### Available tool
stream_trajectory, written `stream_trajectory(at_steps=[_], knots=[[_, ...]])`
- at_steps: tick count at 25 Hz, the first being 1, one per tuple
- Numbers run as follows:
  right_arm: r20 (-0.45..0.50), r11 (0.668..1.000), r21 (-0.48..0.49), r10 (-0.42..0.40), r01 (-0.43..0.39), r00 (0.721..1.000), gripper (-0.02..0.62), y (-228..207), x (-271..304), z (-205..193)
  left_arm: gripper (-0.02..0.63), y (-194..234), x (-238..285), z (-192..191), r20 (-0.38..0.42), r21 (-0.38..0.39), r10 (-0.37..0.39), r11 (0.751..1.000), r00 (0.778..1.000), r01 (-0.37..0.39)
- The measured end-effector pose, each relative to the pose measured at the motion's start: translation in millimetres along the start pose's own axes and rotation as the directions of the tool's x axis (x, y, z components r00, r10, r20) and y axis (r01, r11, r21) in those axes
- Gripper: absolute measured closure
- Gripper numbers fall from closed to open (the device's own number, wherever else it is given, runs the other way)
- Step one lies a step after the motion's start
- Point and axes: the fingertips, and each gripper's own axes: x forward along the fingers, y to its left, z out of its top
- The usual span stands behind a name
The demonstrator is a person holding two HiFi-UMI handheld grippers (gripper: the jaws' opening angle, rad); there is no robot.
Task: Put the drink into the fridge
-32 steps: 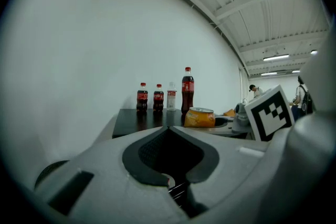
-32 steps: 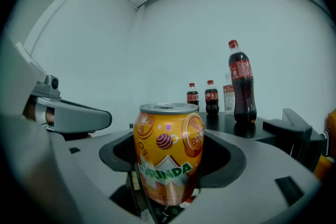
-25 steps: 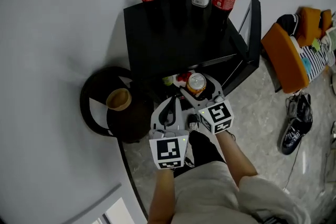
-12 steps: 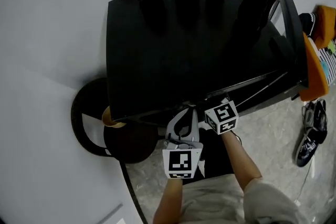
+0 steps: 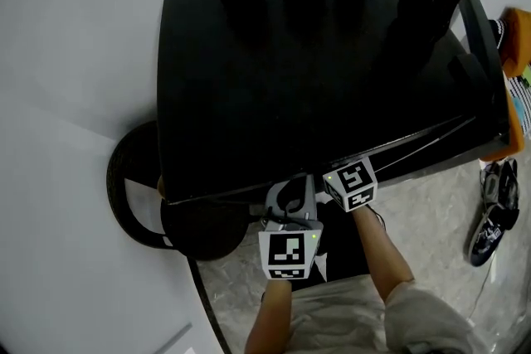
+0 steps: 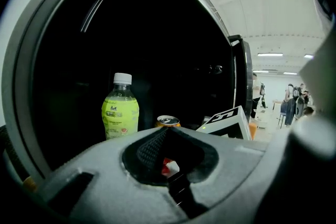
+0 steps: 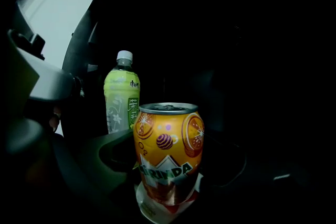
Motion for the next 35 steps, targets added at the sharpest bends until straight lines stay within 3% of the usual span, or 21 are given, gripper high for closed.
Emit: stream_trajectory(at_steps=[10,16,20,24,26,27,35], knots=[[0.014,1.0,-0.011,0.001,-0.001,1.0,0.284,8,7,-14,0.597,8,-16,-8,-0.005,-0.008,0.032,0.999,0.999,-0.032],[-0.075,0.995,0.076,-0.054,0.059,0.996,0.282,-3,-34,-6,0.597,-1,-44,33,-0.021,-0.026,0.043,0.999,0.999,-0.044],[-0.083,0.981,0.112,-0.151,0.16,0.985,0.284,-6,-109,38,0.597,-11,-88,83,-0.025,-0.062,0.068,0.996,0.997,-0.07],[-0.058,0.973,0.115,-0.194,0.2,0.979,0.296,12,-161,104,0.597,-22,-129,133,-0.002,-0.115,0.095,0.989,0.995,-0.094],[-0.038,0.968,0.119,-0.217,0.22,0.976,0.379,24,-186,134,0.597,-30,-150,154,0.006,-0.121,0.105,0.987,0.994,-0.104],[-0.031,0.966,0.123,-0.223,0.226,0.974,0.415,32,-199,146,0.597,-35,-162,163,0.006,-0.117,0.11,0.987,0.994,-0.109],[-0.021,0.966,0.107,-0.235,0.236,0.972,0.536,69,-239,212,0.597,-50,-206,207,-0.038,0.01,0.171,0.985,0.985,-0.171]])
